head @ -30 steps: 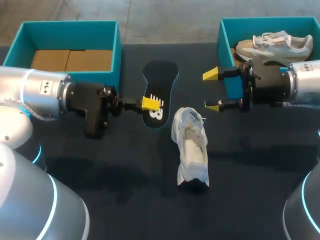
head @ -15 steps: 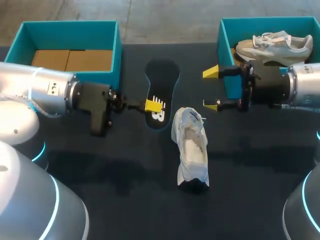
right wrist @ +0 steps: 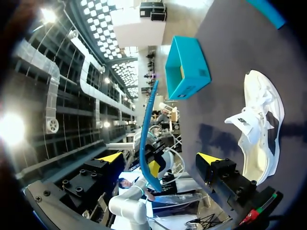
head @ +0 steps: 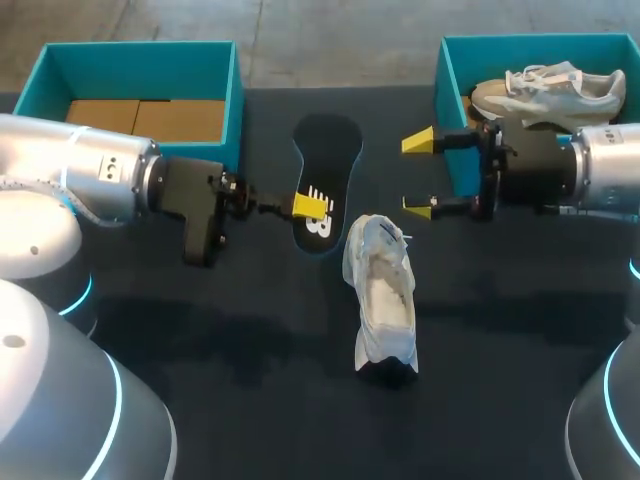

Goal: Take the shoe out of the shoebox, open the shoe tongue, remove and reinsert the insole, then place the shoe into the shoebox

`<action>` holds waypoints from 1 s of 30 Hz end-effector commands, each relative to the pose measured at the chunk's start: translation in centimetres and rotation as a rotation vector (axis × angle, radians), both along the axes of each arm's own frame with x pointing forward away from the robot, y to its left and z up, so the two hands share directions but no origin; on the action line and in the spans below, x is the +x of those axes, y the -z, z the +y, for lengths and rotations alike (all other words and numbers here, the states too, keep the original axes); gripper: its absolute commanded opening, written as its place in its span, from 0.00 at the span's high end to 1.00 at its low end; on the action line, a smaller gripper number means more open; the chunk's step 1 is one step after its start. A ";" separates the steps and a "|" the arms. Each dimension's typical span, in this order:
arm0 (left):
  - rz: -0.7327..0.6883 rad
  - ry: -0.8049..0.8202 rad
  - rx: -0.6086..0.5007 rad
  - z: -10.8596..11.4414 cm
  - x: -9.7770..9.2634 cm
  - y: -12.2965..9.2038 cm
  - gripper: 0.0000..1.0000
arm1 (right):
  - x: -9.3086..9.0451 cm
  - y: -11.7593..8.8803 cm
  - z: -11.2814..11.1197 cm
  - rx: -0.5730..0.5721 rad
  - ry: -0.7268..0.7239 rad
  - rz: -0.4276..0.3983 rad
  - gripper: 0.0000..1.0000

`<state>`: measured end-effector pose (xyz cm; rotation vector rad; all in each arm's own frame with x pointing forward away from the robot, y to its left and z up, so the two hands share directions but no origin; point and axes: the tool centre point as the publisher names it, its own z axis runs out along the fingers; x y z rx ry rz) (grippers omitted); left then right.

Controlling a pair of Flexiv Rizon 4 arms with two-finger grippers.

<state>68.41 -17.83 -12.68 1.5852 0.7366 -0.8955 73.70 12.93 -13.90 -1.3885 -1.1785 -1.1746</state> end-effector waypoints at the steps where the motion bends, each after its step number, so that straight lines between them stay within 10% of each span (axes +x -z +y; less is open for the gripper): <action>1: -0.002 -0.001 -0.002 -0.1 0.0 0.1 1.00 | 1.0 -0.5 1.4 -0.002 -0.006 0.000 0.00; 23: -0.002 -0.001 -0.002 -0.1 0.0 0.1 1.00 | 3.3 -2.4 5.6 0.020 -0.045 0.037 0.00; 30: -0.002 -0.001 -0.002 -0.1 0.0 0.1 1.00 | 3.9 -2.5 6.6 0.020 -0.045 0.048 0.19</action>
